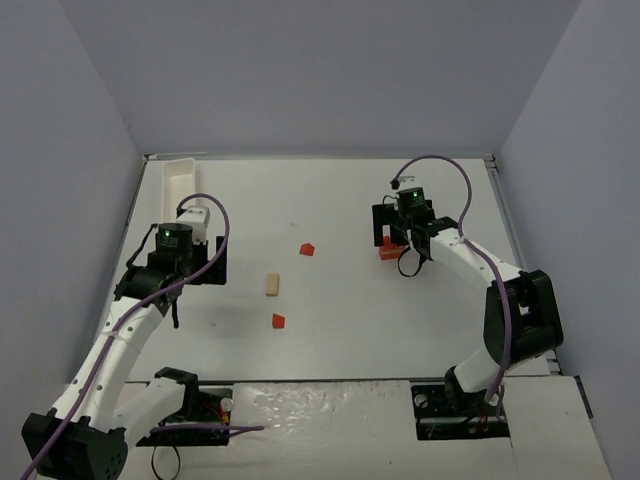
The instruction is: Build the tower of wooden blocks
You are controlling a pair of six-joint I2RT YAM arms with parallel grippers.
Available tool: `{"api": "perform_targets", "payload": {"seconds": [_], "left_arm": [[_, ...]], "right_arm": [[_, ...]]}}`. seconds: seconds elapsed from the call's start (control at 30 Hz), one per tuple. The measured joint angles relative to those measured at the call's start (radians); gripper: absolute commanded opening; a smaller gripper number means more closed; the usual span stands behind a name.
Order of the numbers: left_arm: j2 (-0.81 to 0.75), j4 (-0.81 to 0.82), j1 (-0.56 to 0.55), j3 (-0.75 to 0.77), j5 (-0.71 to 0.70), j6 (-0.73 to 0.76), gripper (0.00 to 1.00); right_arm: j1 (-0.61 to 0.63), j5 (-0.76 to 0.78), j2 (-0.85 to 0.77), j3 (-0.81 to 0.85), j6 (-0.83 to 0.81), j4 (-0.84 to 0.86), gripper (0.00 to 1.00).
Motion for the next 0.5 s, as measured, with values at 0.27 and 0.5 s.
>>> {"api": "perform_targets", "payload": {"seconds": [0.27, 0.5], "left_arm": [[0.0, 0.0, 0.0, 0.0, 0.0, 0.0, 0.95], [0.0, 0.0, 0.0, 0.0, 0.0, 0.0, 0.95]], "right_arm": [[-0.009, -0.021, 0.025, 0.0, 0.001, -0.01, 1.0], [-0.018, -0.046, 0.052, 0.0, 0.001, -0.01, 1.0]]}}
